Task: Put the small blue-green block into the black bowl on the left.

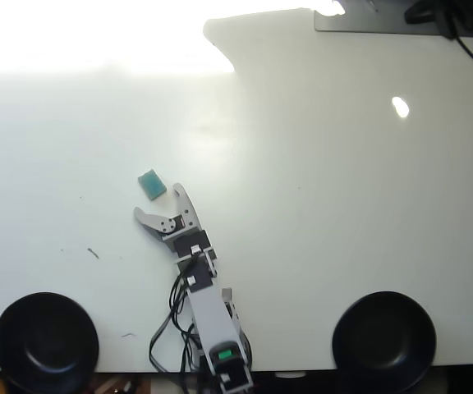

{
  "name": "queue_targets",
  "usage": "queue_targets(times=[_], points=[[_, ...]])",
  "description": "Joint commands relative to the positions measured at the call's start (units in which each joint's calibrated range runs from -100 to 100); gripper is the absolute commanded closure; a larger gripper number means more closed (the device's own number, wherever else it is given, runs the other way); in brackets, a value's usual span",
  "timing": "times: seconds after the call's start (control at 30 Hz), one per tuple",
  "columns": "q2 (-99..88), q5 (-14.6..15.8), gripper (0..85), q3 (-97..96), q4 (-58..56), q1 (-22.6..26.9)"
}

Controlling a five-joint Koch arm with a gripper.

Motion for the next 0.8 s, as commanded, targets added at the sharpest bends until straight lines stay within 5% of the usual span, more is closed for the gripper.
queue_targets(times=[0.0,0.33,0.77], points=[[3.98,-1.37,39.1,5.85,5.50,0.00],[26.48,-4.44,39.1,8.53,18.56,0.00],[30.34,-5.18,44.6,2.71,21.15,0.34]])
